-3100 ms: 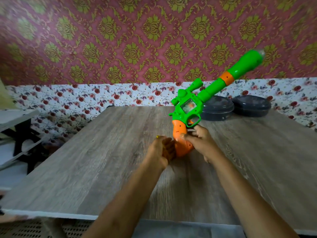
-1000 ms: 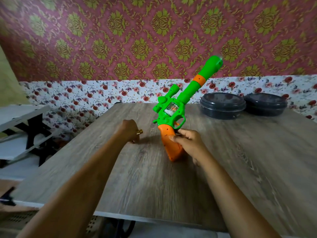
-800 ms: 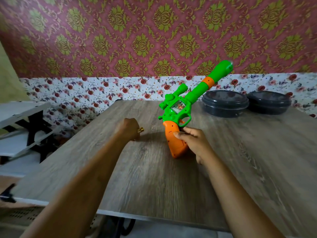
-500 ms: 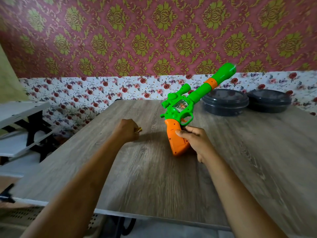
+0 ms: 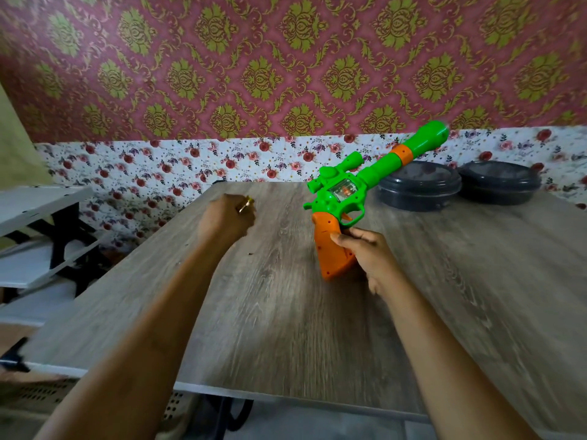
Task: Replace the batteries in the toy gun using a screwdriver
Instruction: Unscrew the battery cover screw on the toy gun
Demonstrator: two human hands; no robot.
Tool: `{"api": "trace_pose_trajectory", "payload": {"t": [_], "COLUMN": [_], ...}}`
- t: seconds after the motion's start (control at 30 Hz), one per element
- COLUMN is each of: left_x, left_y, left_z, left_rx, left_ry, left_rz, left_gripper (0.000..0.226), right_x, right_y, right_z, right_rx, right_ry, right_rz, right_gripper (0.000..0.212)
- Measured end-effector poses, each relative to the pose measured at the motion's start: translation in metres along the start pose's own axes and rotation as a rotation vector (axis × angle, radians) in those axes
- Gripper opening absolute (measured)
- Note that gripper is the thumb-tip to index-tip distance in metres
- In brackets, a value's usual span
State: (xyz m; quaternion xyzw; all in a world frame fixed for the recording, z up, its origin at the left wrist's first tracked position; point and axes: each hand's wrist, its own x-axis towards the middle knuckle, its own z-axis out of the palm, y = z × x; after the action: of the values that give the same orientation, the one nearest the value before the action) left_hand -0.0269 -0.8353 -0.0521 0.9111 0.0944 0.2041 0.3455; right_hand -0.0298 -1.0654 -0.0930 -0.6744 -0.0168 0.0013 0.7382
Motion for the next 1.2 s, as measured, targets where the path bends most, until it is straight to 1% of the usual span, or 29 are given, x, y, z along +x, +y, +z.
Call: {"api": "trace_pose_trajectory", "payload": {"t": [0.03,0.1,0.17,0.23,0.27,0.33,0.4,0.43,0.5,0.57,0.6,0.63,0.7,0.73,0.77,0.87,0.97,1.1,1.2], "left_x": [-0.003,-0.014,-0.029,-0.043,-0.049,-0.055,-0.058,-0.059,-0.061,-0.064,-0.066,-0.067,-0.067,-0.066,-0.065,-0.064,-0.064,-0.064,-0.062], "left_y": [0.009,0.028,0.04,0.046,0.049,0.051,0.052,0.053,0.052,0.05,0.049,0.049,0.047,0.047,0.046,0.046,0.046,0.045,0.044], "left_z": [0.0,0.004,0.017,0.034,0.041,0.054,0.06,0.061,0.06,0.059,0.058,0.057,0.056,0.055,0.055,0.057,0.055,0.055,0.054], "left_rx": [-0.075,-0.207,-0.279,-0.364,-0.422,-0.501,-0.508,-0.51,-0.529,-0.575,-0.595,-0.605,-0.608,-0.607,-0.604,-0.584,-0.605,-0.602,-0.601], "left_ry": [-0.005,-0.074,-0.237,-0.423,-0.488,-0.543,-0.526,-0.512,-0.501,-0.492,-0.486,-0.48,-0.474,-0.472,-0.471,-0.472,-0.46,-0.418,-0.412], "left_rz": [0.0,0.012,0.0,-0.05,-0.068,-0.065,-0.056,-0.052,-0.032,-0.02,-0.021,-0.025,-0.034,-0.035,-0.03,-0.018,-0.027,-0.024,-0.059], "left_gripper": [0.008,0.011,0.015,0.017,0.019,0.022,0.019,0.016,0.012,0.026,0.03,0.029,0.017,0.013,0.013,0.01,0.013,0.013,0.022], "right_x": [0.001,0.0,-0.002,-0.005,-0.007,-0.01,-0.011,-0.01,-0.007,-0.008,-0.008,-0.009,-0.009,-0.008,-0.008,-0.004,-0.001,0.001,0.002], "right_y": [0.0,0.0,0.0,0.001,0.002,0.004,0.007,0.008,0.01,0.009,0.007,0.006,0.003,0.002,0.002,0.005,0.006,0.007,0.008], "right_z": [-0.001,-0.002,-0.005,-0.009,-0.01,-0.013,-0.016,-0.017,-0.018,-0.018,-0.018,-0.019,-0.02,-0.02,-0.021,-0.022,-0.022,-0.02,-0.019], "right_rx": [0.016,0.041,0.046,0.037,0.04,0.06,0.066,0.057,0.031,0.02,0.03,0.053,0.087,0.092,0.094,0.118,0.156,0.175,0.156], "right_ry": [-0.002,-0.014,0.005,0.037,0.04,0.027,0.014,0.009,-0.018,-0.057,-0.081,-0.112,-0.173,-0.198,-0.213,-0.197,-0.172,-0.135,-0.125], "right_rz": [0.01,0.02,0.031,0.053,0.061,0.068,0.068,0.073,0.09,0.107,0.121,0.139,0.159,0.161,0.161,0.149,0.121,0.122,0.126], "right_gripper": [0.034,0.031,0.03,0.031,0.03,0.024,0.014,0.014,0.022,0.017,0.01,0.004,0.006,0.011,0.017,0.023,0.035,0.034,0.029]}}
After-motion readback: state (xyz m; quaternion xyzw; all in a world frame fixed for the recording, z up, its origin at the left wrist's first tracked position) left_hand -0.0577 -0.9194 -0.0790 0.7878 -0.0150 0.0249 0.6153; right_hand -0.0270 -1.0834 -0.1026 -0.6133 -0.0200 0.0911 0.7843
